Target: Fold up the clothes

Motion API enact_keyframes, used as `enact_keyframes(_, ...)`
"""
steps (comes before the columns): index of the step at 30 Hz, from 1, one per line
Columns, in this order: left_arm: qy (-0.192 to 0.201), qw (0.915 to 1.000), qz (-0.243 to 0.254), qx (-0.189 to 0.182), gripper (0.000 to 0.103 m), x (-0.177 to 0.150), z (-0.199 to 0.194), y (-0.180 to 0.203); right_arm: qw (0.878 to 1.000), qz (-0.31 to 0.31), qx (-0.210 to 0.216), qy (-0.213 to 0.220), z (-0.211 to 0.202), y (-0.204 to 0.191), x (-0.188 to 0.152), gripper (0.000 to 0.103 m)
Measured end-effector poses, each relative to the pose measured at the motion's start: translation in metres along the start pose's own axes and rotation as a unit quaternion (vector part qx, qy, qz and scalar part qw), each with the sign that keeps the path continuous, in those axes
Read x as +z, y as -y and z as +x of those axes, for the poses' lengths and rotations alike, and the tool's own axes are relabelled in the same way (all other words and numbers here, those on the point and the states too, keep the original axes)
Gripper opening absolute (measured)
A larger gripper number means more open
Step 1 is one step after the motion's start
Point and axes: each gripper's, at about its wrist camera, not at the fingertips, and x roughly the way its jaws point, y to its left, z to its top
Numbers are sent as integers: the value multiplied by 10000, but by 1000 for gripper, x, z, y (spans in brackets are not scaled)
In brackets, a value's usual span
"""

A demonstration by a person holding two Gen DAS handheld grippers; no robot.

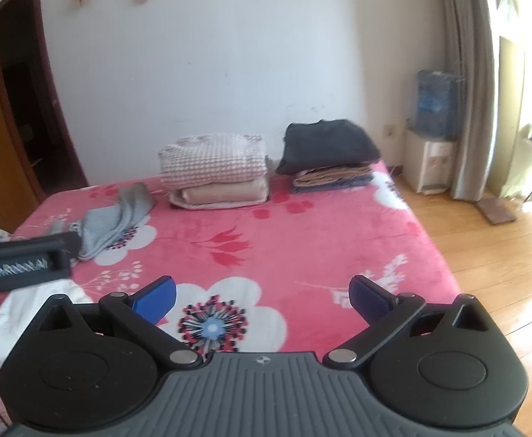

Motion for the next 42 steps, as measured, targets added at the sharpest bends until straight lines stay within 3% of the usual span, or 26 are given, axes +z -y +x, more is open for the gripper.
enact_keyframes(16,-36,9998,-172,52,103,-6,2,-6,9977,-506,-180,422,-7,-17,0,103)
enact_keyframes(42,-144,9998,-92,-60,103,-10,7,4,9980,-543,-236,234,5,-15,-4,103)
